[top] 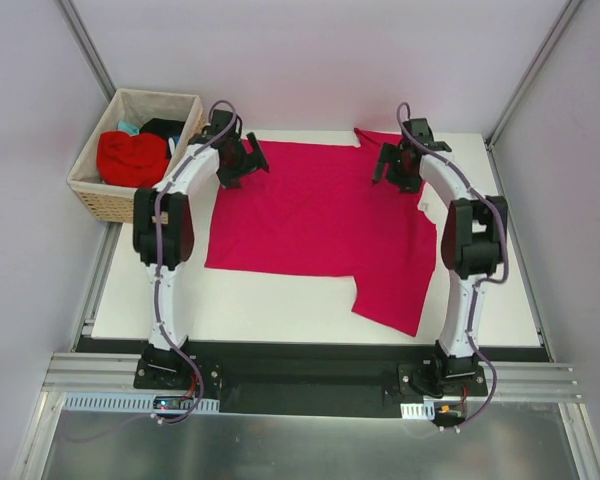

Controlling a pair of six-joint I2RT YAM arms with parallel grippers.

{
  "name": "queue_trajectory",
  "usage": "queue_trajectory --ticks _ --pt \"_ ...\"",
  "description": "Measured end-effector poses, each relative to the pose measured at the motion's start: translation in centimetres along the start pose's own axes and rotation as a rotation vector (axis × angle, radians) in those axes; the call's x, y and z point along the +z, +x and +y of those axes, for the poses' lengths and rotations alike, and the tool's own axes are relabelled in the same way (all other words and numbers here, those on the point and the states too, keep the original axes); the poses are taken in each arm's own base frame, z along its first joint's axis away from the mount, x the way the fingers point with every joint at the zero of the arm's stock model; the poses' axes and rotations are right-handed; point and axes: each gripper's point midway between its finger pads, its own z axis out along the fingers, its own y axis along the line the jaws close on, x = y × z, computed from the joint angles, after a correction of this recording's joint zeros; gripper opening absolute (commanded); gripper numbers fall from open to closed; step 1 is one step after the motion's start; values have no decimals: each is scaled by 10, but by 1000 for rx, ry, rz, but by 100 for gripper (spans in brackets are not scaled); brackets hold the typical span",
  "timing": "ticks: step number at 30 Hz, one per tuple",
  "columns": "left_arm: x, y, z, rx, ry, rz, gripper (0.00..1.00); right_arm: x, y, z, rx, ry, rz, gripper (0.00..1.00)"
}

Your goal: Fold and stack the t-shirts

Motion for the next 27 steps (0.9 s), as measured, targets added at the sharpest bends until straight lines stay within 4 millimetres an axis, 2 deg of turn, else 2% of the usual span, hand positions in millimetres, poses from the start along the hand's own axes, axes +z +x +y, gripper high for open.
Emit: queue_trajectory --ticks 3,6,7,9,10,12,17,19,21,27 --pt "-57 -3 -15 24 50 -67 97 -59 -1 19 -88 -3 -119 84" --pt "-123 -4 -30 55 127 -173 97 -134 3 47 -148 -60 -267 83" --pt "-143 -2 -32 64 151 -210 98 -152 7 50 -153 -77 -297 83" --pt "-168 15 -24 75 163 -253 97 -188 24 51 -147 -114 -353 83" --pt "-176 24 -17 73 155 -257 96 -199 34 45 -139 -114 -371 83" --pt "-178 54 12 63 109 -246 95 -209 62 26 -128 -86 -377 83" --pt "-148 126 78 17 -23 -104 95 -192 134 -31 -121 41 -301 83" --pt "-140 151 98 -2 -60 -53 95 -191 156 -46 -115 59 -281 83" --pt "-136 168 112 -20 -74 -34 95 -197 172 -55 -96 47 -297 82" --pt "-130 188 137 -86 -83 -51 95 -217 185 -65 -59 12 -366 82"
